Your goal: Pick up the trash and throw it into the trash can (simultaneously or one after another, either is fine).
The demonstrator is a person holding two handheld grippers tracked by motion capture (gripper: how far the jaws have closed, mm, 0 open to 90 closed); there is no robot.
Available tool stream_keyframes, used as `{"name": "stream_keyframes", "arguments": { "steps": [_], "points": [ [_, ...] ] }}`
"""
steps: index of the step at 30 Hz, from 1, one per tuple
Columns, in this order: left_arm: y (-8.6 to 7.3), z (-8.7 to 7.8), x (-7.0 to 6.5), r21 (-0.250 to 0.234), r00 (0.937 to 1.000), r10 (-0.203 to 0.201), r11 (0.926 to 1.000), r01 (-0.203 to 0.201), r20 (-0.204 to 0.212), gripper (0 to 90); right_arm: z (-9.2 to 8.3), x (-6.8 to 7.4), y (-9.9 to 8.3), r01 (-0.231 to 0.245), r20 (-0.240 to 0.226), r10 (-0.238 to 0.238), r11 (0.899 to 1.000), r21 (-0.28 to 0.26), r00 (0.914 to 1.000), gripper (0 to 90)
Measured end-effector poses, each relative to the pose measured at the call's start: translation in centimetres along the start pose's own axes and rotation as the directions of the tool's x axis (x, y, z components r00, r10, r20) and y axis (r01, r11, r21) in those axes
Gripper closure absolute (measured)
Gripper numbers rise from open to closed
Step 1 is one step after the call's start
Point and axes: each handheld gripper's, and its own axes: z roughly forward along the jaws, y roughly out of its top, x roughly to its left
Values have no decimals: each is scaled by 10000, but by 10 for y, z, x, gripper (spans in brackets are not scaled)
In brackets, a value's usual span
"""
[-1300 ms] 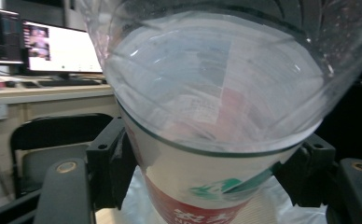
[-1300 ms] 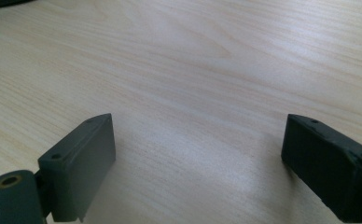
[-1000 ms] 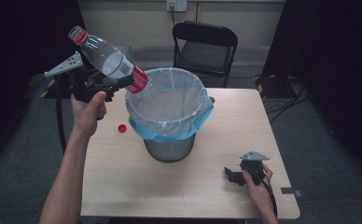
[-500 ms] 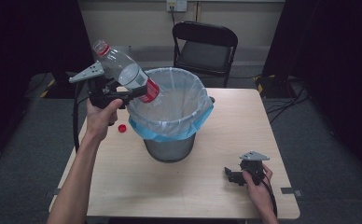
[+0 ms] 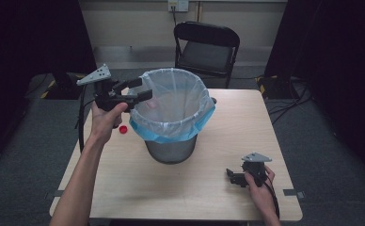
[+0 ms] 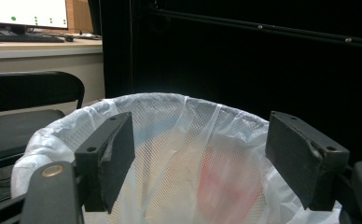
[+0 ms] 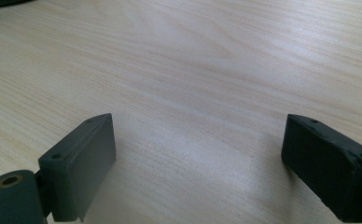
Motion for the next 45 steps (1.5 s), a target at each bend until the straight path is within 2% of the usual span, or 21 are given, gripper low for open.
{"name": "stream_keyframes", "arguments": {
  "steps": [5, 9, 15, 28, 33, 38, 40, 42, 44, 45],
  "points": [
    [-1, -11, 6, 131, 9993, 99, 9999, -94, -364, 229, 0, 0, 0, 2, 2, -2, 10000, -4, 10000, 92],
    [0, -23, 10, -19, 9978, 5, 10000, -6, -663, 229, 0, 0, 0, -4, -1, 4, 10000, -1, 10000, 92],
    [-6, -34, 17, -82, 9962, -178, 9998, 172, -856, 227, 0, 0, 0, -8, -2, 8, 10000, 1, 10000, 92],
    [-20, -60, 29, 31, 9869, -375, 9993, 385, -1570, 232, 0, 0, 0, -10, -2, 10, 10000, 1, 10000, 92],
    [-35, -71, 33, 265, 9824, -375, 9987, 430, -1832, 232, 0, 0, 0, -12, -2, 12, 10000, 1, 10000, 92],
    [-55, -79, 42, 550, 9755, -585, 9959, 717, -2123, 240, 0, 0, 0, -11, -2, 11, 10000, 1, 10000, 92],
    [-63, -80, 46, 813, 9745, -647, 9931, 839, -2149, 250, 0, 0, 0, -13, -3, 13, 10000, 3, 10000, 92],
    [-72, -82, 48, 1063, 9696, -562, 9908, 835, -2382, 253, 0, 0, 0, -15, -5, 15, 10000, 3, 10000, 92],
    [-81, -83, 54, 1448, 9660, -640, 9841, 1027, -2504, 256, 0, 0, 0, -14, -4, 14, 10000, 3, 10000, 91],
    [-86, -84, 56, 1514, 9619, -636, 9827, 1069, -2659, 257, 0, 0, 0, -8, -3, 8, 10000, 3, 10000, 92]
  ]
}}
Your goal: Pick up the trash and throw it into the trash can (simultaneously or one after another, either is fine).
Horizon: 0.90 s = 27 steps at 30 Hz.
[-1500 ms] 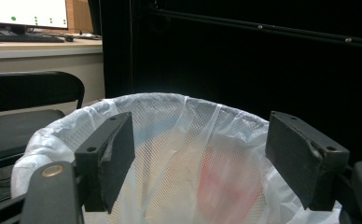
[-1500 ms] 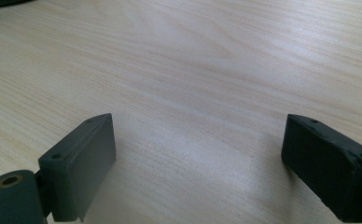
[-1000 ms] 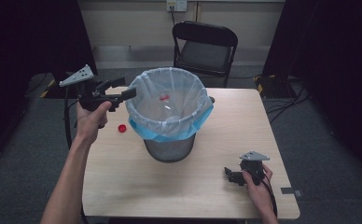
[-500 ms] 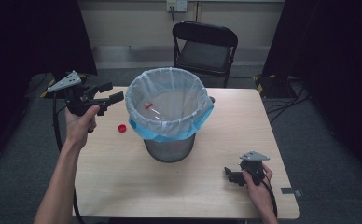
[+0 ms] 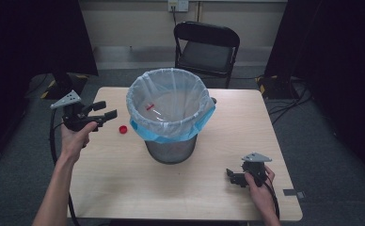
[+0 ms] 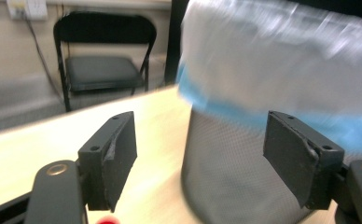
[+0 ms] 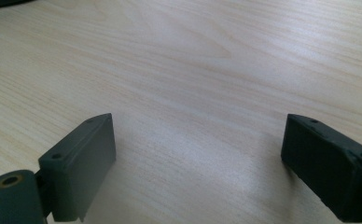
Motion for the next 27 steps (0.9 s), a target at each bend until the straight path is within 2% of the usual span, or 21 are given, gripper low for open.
{"name": "stream_keyframes", "arguments": {
  "steps": [2, 3, 4, 6, 8, 13, 20, 22, 23, 25, 27],
  "points": [
    [-9, 1, 6, 164, 9997, -159, 9997, 162, -180, 273, 0, 0, 0, -4, 0, 4, 10000, -2, 10000, 91],
    [-13, 3, 10, 465, 9995, -153, 9988, 166, -265, 273, 0, 0, 0, -1, -2, 1, 10000, 2, 10000, 91],
    [-17, 5, 12, 569, 9990, -47, 9984, 72, -447, 273, 0, 0, 0, -6, 1, 6, 10000, 0, 10000, 92],
    [-24, 9, 15, 707, 9988, 16, 9975, 19, -497, 277, 0, 0, 0, -6, -2, 6, 10000, 0, 10000, 92],
    [-33, 17, 21, 1144, 9984, -75, 9933, 138, -552, 281, 0, 0, 0, 2, -1, -2, 10000, 1, 10000, 92],
    [-46, 38, 30, 2034, 9966, 82, 9790, 86, -816, 293, 0, 0, 0, -5, -2, 5, 10000, 0, 10000, 91],
    [-60, 61, 42, 2658, 9941, -52, 9634, 339, -1081, 297, 0, 0, 0, -5, -1, 5, 10000, -1, 10000, 91],
    [-67, 69, 50, 2938, 9932, -183, 9545, 516, -1148, 323, 0, 0, 0, -4, -2, 4, 10000, -1, 10000, 91],
    [-72, 74, 55, 3093, 9920, -447, 9476, 794, -1179, 333, 0, 0, 0, -5, -2, 5, 10000, 0, 10000, 91],
    [-78, 81, 59, 3408, 9890, -368, 9363, 843, -1436, 349, 0, 0, 0, -5, -3, 5, 10000, 0, 10000, 91],
    [-81, 86, 62, 3590, 9880, -390, 9289, 909, -1493, 362, 0, 0, 0, -3, -4, 3, 10000, 1, 10000, 91]
  ]
}}
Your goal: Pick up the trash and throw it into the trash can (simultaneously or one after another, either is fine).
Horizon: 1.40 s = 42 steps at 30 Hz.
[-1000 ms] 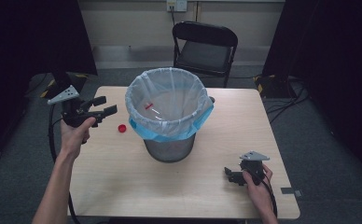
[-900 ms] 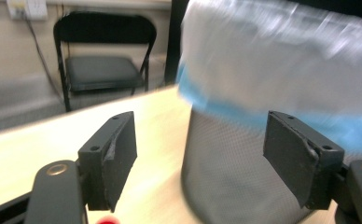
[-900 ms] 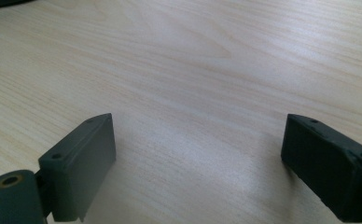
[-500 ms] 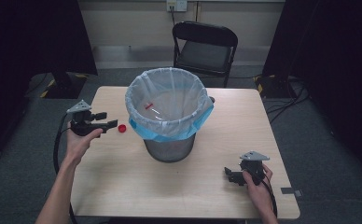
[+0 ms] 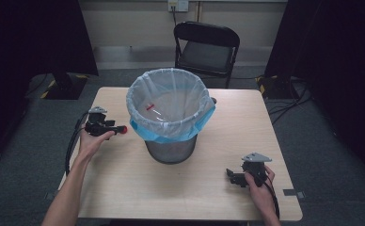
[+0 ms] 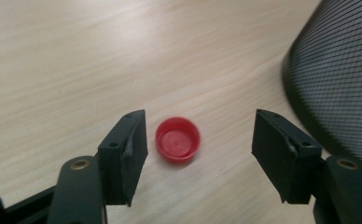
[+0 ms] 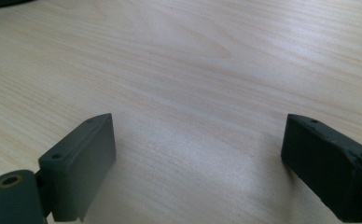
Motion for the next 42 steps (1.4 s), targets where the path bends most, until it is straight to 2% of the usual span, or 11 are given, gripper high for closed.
{"name": "stream_keyframes", "arguments": {
  "steps": [8, 12, 15, 17, 19, 22, 26, 30, 34, 38, 42],
  "points": [
    [-7, 25, 5, 214, 9996, -151, 9996, 156, -232, 417, 0, 0, 0, -5, -1, 5, 10000, 1, 10000, 91],
    [-7, 31, 3, 530, 9991, 144, 9985, -123, -393, 442, 0, 0, 0, -5, -1, 5, 10000, 1, 10000, 91],
    [-7, 35, 0, 492, 9985, 207, 9986, -182, -508, 466, 0, 0, 0, -4, -1, 4, 10000, 0, 10000, 91],
    [-6, 36, -3, 534, 9962, 431, 9978, -391, -760, 504, 0, 0, 0, -4, 0, 4, 10000, -1, 10000, 91],
    [-6, 36, -8, 738, 9890, 877, 9941, -792, -1194, 557, 0, 0, 0, -4, 0, 4, 10000, -1, 10000, 91],
    [-7, 36, -9, 745, 9898, 812, 9946, -728, -1168, 585, 0, 0, 0, -2, 2, 2, 10000, -1, 10000, 92],
    [-11, 34, -10, 455, 9907, 749, 9965, -701, -1138, 589, 0, 0, 0, 5, 5, -5, 10000, -5, 10000, 92],
    [-13, 30, -12, 638, 9925, 819, 9950, -763, -906, 592, 0, 0, 0, 0, 4, 0, 10000, -4, 10000, 92],
    [-16, 26, -11, 557, 9975, 498, 9973, -469, -510, 595, 0, 0, 0, 9, 2, -9, 10000, -3, 10000, 92],
    [-16, 24, -14, 695, 9971, 573, 9961, -537, -509, 595, 0, 0, 0, 6, 3, -6, 10000, -3, 10000, 92],
    [-17, 21, -16, 412, 9984, 400, 9984, -383, -409, 596, 0, 0, 0, 4, 4, -4, 10000, -5, 10000, 92]
  ]
}}
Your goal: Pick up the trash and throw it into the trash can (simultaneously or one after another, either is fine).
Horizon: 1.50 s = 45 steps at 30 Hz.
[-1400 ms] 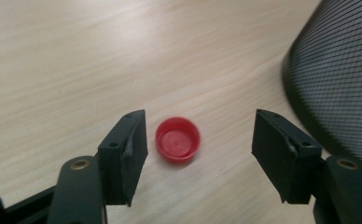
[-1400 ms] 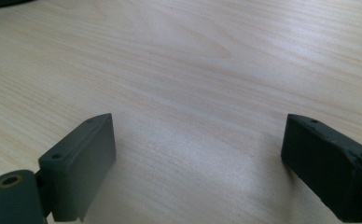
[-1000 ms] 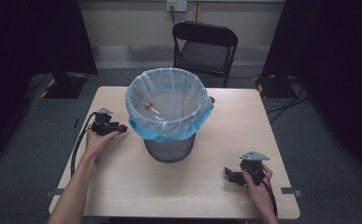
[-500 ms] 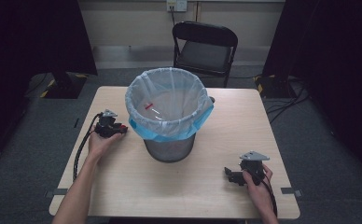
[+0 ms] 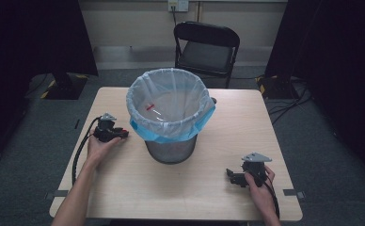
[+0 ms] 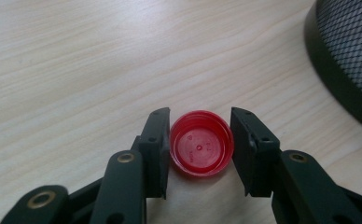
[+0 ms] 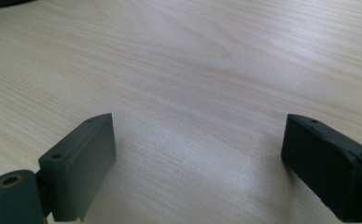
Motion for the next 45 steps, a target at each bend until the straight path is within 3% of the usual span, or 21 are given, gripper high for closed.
{"name": "stream_keyframes", "arguments": {
  "steps": [10, 13, 20, 24, 27, 28, 34, 41, 45],
  "points": [
    [6, -29, 3, -844, 9984, -353, 9957, 389, 438, 596, 0, 0, 0, 1, 1, -1, 10000, 1, 10000, 92],
    [8, -38, 1, -1074, 9986, -183, 9939, 236, 501, 596, 0, 0, 0, -2, 1, 2, 10000, 3, 10000, 92],
    [16, -54, -6, -1607, 9961, -251, 9863, 386, 851, 596, 0, 0, 0, 0, 1, 0, 10000, 3, 10000, 92],
    [23, -65, -10, -1994, 9952, -159, 9793, 350, 966, 596, 0, 0, 0, 1, 2, -1, 10000, 2, 10000, 92],
    [25, -72, -12, -2333, 9930, -123, 9716, 396, 1174, 596, 0, 0, 0, -3, 0, 3, 10000, 2, 10000, 92],
    [25, -74, -13, -2467, 9898, -173, 9677, 522, 1416, 597, 0, 0, 0, -4, 1, 4, 10000, 2, 10000, 92],
    [27, -83, -15, -2854, 9862, -179, 9562, 650, 1647, 597, 0, 0, 0, -3, 0, 3, 10000, 3, 10000, 91],
    [40, -98, -24, -3304, 9820, 287, 9432, 352, 1867, 597, 0, 0, 0, -3, 0, 3, 10000, 2, 10000, 92],
    [49, -105, -29, -3461, 9845, 544, 9382, 69, 1670, 598, 0, 0, 0, 0, 2, 0, 10000, 0, 10000, 92]
  ]
}}
